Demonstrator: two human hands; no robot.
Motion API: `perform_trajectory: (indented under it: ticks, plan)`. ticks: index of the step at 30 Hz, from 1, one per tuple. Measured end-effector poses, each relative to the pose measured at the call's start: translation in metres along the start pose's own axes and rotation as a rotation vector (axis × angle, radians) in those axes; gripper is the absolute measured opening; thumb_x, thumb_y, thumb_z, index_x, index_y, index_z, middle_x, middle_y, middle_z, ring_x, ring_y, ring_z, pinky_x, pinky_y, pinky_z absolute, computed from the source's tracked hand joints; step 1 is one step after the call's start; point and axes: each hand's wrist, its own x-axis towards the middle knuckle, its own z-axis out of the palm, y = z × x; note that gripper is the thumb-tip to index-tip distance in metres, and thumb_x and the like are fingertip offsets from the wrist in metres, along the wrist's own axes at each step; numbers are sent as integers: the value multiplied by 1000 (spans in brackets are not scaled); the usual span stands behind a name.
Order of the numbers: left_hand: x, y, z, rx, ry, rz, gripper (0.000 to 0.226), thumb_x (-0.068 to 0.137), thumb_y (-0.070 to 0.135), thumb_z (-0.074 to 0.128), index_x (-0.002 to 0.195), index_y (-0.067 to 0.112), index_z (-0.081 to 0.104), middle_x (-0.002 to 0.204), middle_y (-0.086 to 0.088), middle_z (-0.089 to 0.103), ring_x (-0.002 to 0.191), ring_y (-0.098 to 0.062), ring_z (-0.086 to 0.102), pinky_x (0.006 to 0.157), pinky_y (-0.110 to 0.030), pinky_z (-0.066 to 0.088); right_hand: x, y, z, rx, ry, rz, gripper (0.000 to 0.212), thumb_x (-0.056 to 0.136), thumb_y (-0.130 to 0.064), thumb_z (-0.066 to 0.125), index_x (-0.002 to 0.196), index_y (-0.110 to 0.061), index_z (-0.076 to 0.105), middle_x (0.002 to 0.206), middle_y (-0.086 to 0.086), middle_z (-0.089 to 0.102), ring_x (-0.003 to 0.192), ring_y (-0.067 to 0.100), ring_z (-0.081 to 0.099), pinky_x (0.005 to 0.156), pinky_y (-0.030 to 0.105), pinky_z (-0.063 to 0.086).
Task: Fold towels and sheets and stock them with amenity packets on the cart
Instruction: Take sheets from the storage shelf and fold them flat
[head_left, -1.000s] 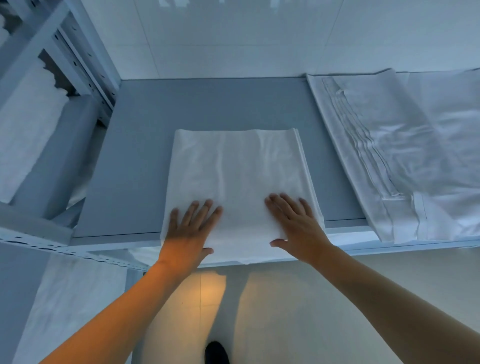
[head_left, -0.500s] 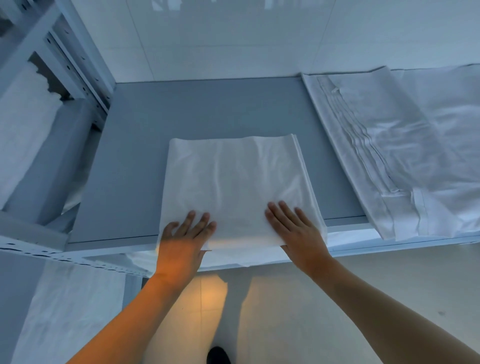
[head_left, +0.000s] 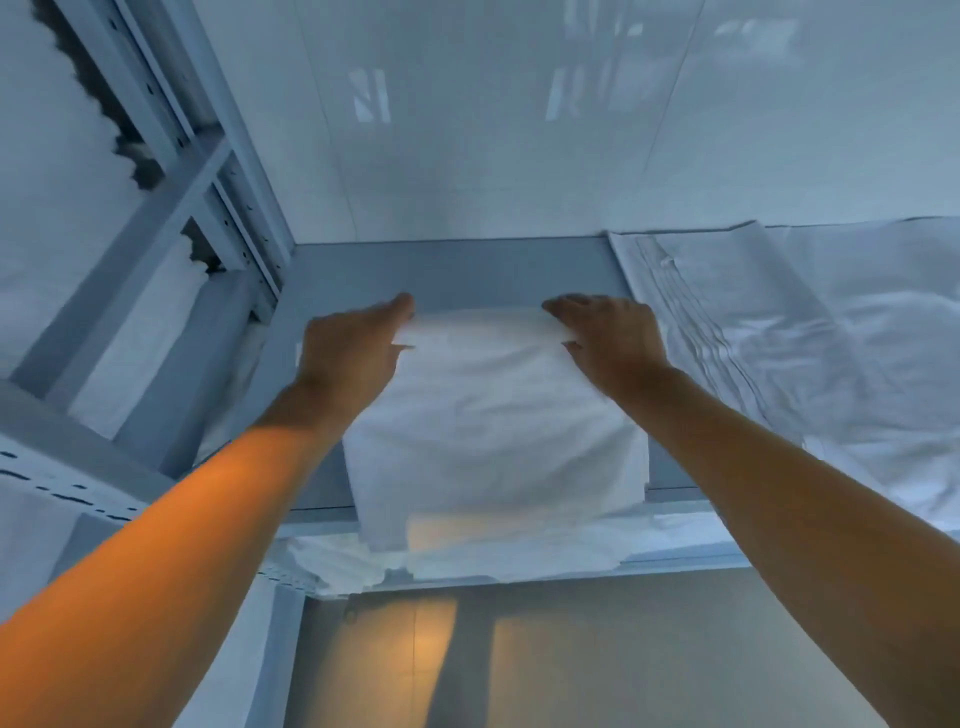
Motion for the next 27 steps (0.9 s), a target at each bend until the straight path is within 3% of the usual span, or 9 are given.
perform_trajectory:
  ticks: [4,9,12,14,17,18,21,23,27]
  plan:
    - [44,-15,-58,-72,333,28,59,86,14,68,141,32,56,132,2,68,115,-28,68,89,-43,56,47,3,-65,-15,443,-77,49,72,-8,63,119,-17,70,117,2,74,102,30,70,78,39,55]
    - [8,-5,-51,-33,600,94,64,74,-2,62,132,27,64,135,5,65,119,-21,57,90,-38,48,26,-1,-56,-55,724,-201,42,83,3,58,120,-11,73,124,5,73,113,30,69,88,40,52]
    - [-40,-2,8,-104,423,76,70,74,-7,63,137,24,62,144,2,60,131,-24,55,100,-44,46,-22,-5,5,18,525,-189,60,75,9,62,132,-8,67,136,9,66,124,33,64,98,47,51]
    - [-74,4,52,-133,101,1,76,78,-5,66,146,27,54,154,3,50,140,-25,50,110,-50,40,-61,-12,54,66,233,-130,74,70,8,66,141,-8,60,146,11,58,133,34,57,105,50,47]
    - [-126,16,113,-57,-493,-52,74,102,25,49,162,38,9,171,11,2,158,-19,7,124,-49,15,-117,-22,115,137,-382,-34,87,85,-3,56,162,-22,22,169,-2,18,156,22,19,124,46,21]
    - [-141,17,130,-35,-550,-42,71,105,37,39,162,39,-3,170,12,-12,158,-18,-5,125,-50,8,-131,-24,129,166,-475,1,88,88,-8,52,164,-26,12,171,-7,5,158,17,7,126,44,13]
    - [-148,19,147,-80,-491,-90,67,101,61,23,162,39,7,170,13,-6,158,-18,-3,124,-54,9,-134,-29,144,206,-375,53,74,90,-26,46,161,-23,27,170,-6,17,157,18,16,125,48,15]
    - [-128,21,150,-104,-452,-121,62,102,58,23,160,35,19,171,10,6,158,-21,6,122,-55,14,-112,-37,143,213,-297,31,63,97,-36,39,158,-21,34,168,-4,24,156,20,20,124,51,18]
    - [-88,30,159,-60,-430,-35,57,106,46,26,161,30,22,170,2,14,157,-25,11,119,-60,21,-48,-71,154,302,-326,-93,61,105,-44,34,162,-26,20,171,-7,12,158,20,7,123,51,12]
